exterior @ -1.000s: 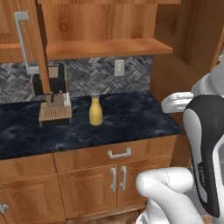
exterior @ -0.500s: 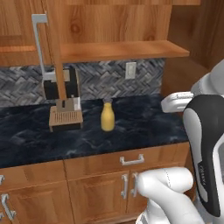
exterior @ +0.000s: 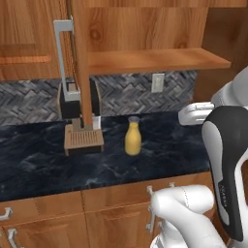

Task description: There is a tray on the dining counter. Grab the cup, mug, and pitcher and place them on the tray. The pitcher may be placed next to the tray if it cannot fit the tray.

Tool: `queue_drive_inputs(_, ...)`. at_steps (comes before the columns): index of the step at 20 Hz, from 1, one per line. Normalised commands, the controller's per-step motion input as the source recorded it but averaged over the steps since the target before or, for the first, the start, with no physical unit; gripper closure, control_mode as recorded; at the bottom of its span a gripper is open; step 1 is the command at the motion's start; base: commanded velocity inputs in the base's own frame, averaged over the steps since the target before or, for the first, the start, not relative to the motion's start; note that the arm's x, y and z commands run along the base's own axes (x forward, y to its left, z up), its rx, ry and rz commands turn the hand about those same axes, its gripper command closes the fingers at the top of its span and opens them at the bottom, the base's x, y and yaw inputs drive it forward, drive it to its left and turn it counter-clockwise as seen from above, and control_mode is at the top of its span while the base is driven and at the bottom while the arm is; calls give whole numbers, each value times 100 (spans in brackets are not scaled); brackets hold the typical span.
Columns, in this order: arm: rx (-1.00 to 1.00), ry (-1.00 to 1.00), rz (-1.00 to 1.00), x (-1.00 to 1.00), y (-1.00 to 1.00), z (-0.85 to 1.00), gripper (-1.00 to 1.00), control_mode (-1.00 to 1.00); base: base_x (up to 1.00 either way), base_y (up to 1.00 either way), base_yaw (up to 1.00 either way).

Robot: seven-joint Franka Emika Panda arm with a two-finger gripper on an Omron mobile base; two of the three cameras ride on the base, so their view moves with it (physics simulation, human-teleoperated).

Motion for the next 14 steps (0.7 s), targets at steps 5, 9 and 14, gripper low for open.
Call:
queue_drive_inputs(5, 0, 0, 0, 0, 0, 0, -100, 100, 45, 0, 0)
queue_drive_inputs(9, 0, 0, 0, 0, 0, 0, -100, 100, 38, 3, 0)
queue_drive_inputs(14, 0, 0, 0, 0, 0, 0, -100, 100, 37, 5, 0)
